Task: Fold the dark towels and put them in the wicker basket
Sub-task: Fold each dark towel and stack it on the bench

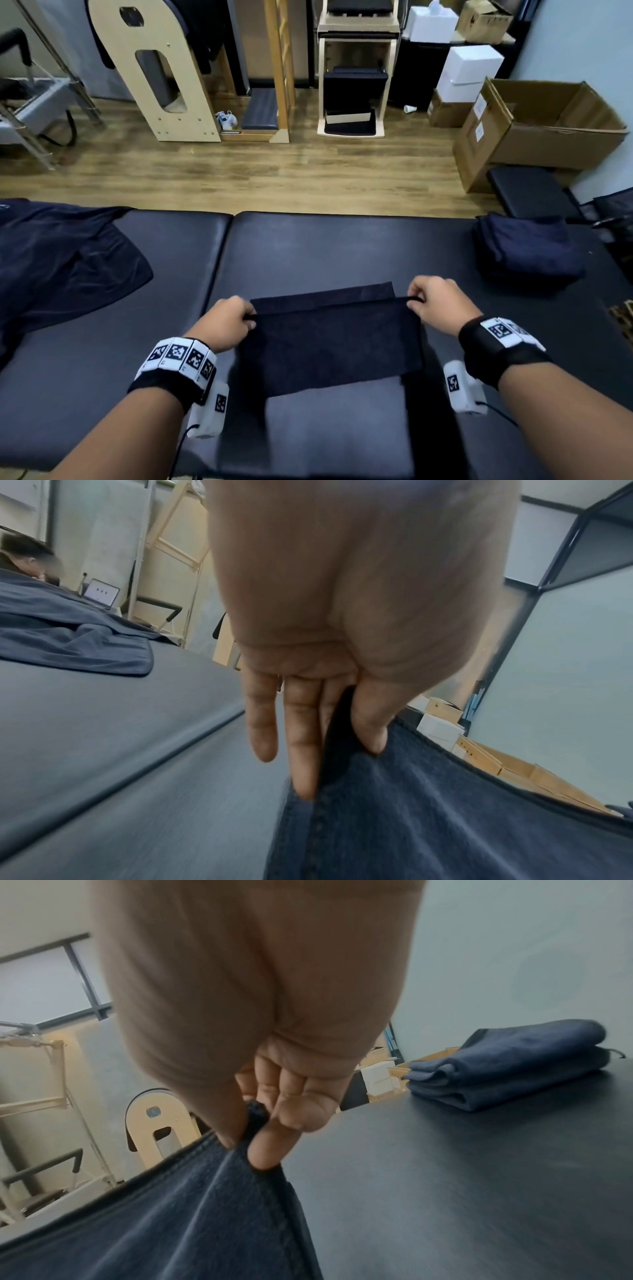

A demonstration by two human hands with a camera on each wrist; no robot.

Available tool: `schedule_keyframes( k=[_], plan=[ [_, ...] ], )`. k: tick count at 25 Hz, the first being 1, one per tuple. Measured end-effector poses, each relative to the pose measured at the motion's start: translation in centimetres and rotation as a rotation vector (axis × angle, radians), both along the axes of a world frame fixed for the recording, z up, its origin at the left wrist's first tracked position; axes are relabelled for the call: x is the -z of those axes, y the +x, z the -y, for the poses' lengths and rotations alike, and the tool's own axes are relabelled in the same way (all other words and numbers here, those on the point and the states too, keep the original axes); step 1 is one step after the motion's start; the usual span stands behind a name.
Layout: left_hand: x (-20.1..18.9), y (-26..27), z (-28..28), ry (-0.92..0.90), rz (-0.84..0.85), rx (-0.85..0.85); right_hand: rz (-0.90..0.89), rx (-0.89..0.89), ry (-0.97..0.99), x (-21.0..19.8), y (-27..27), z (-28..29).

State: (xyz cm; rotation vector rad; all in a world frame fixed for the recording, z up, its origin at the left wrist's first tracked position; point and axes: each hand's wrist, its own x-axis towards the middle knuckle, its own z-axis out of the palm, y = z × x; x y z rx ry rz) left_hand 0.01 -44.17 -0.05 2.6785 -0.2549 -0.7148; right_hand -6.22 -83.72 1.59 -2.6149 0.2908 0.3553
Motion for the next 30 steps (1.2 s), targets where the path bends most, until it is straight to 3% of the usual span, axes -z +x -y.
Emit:
schedule_keyframes(
  k=[6, 12, 16, 19, 24, 27, 30],
  plan=[
    [2.2, 3.2, 1.0, -0.086, 0.215, -0.158, 0.014, 0.032, -0.067, 2.7, 3.7, -1.3],
    [6.8, 3.2, 1.7, -0.012, 0.095, 0.131, -0.301, -0.312, -0.102, 6.8, -1.5, -3.6],
    [7.9, 2.4, 2.1, 0.119, 0.165, 0.152, -0.234, -0.344, -0.201, 7.6, -3.3, -3.9],
    [7.1, 0.1, 2.7, 0.256, 0.229, 0.190, -0.196, -0.321, -0.292, 7.4, -3.1, -3.2],
    [7.0, -6.7, 3.4, 0.252, 0.096, 0.169, -0.140, -0.296, -0.428, 7.0, -3.2, -3.9],
    [7.5, -11.9, 5.5, 0.098, 0.028, 0.150, -0.069, -0.349, -0.348, 7.0, -5.2, -5.9],
    [7.7, -16.0, 8.0, -0.075, -0.029, 0.156, -0.121, -0.520, -0.232, 7.3, -8.6, -7.1]
  ],
)
